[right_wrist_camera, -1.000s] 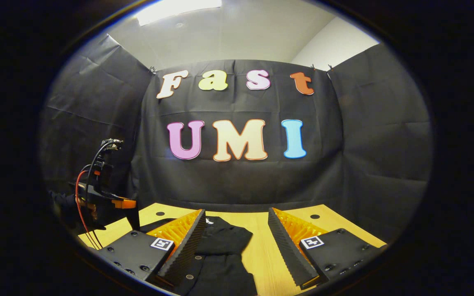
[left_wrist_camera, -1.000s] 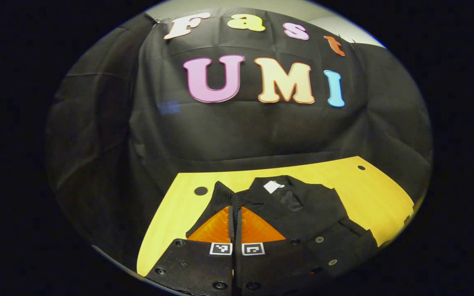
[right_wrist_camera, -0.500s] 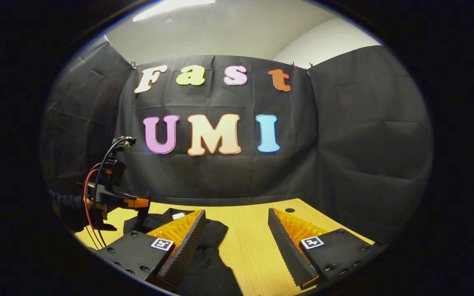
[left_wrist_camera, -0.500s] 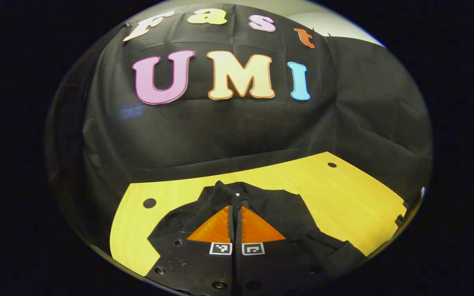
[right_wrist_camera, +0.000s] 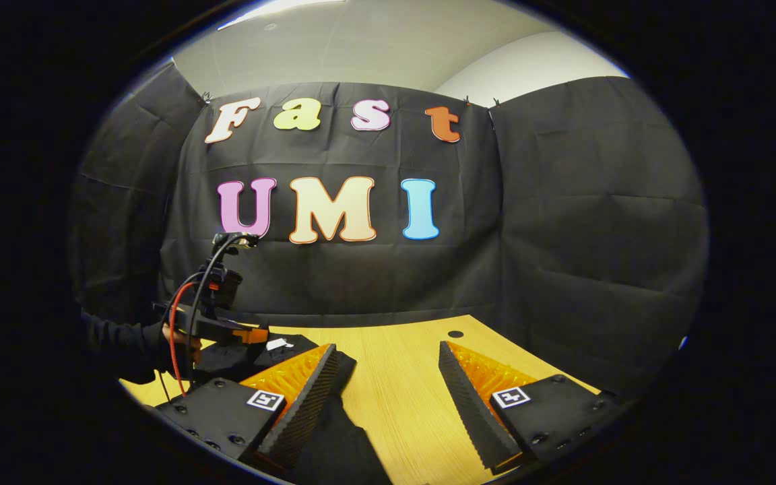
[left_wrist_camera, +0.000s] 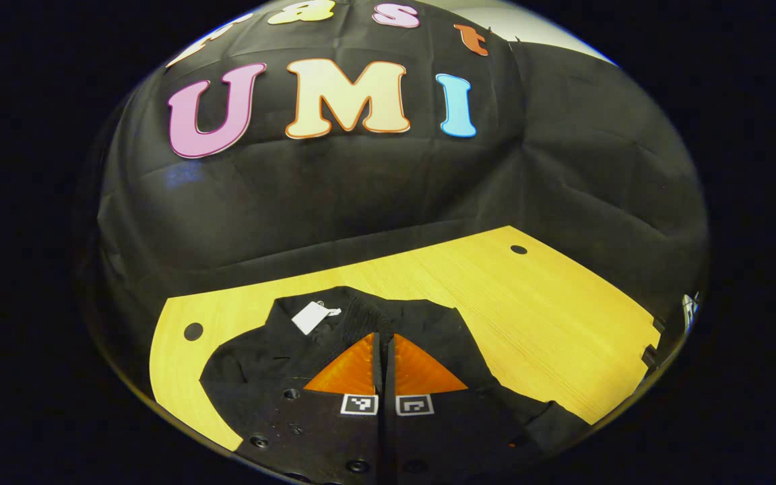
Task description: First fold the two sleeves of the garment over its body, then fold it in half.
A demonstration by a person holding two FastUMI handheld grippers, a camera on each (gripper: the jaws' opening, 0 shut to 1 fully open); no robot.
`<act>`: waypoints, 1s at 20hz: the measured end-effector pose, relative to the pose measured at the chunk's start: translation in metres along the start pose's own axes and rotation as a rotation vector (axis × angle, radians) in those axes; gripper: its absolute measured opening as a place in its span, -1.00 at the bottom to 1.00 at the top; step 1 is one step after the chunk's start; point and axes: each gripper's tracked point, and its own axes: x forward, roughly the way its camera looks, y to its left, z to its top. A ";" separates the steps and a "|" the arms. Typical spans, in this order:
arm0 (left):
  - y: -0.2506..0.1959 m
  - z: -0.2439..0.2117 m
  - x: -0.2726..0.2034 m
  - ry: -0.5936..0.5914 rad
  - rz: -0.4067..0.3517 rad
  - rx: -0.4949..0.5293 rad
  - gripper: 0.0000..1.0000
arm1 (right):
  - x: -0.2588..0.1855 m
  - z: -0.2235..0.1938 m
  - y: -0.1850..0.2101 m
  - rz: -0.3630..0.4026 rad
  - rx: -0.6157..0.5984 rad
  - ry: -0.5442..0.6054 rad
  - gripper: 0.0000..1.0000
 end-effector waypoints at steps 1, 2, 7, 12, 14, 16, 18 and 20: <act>0.006 -0.001 0.003 0.008 0.037 0.007 -1.00 | 0.000 -0.001 0.001 -0.002 0.000 0.005 0.92; 0.005 0.004 0.007 -0.005 0.030 0.003 -1.00 | 0.001 -0.003 0.002 -0.003 0.001 0.008 0.92; 0.022 0.033 -0.042 -0.162 0.046 -0.044 0.85 | 0.013 -0.009 0.016 0.019 -0.012 0.022 0.92; 0.072 0.030 -0.130 -0.256 0.191 -0.064 0.85 | 0.022 -0.018 0.036 0.143 -0.005 0.038 0.93; 0.087 0.026 -0.165 -0.295 0.252 -0.071 0.84 | 0.021 -0.022 0.042 0.192 -0.007 0.043 0.93; 0.100 0.008 -0.195 -0.281 0.315 -0.071 0.82 | 0.017 -0.031 0.043 0.225 -0.005 0.054 0.92; 0.106 -0.012 -0.217 -0.259 0.360 -0.079 0.83 | 0.013 -0.041 0.043 0.252 -0.010 0.072 0.92; 0.108 -0.034 -0.234 -0.233 0.387 -0.107 0.83 | 0.008 -0.052 0.042 0.267 -0.019 0.095 0.92</act>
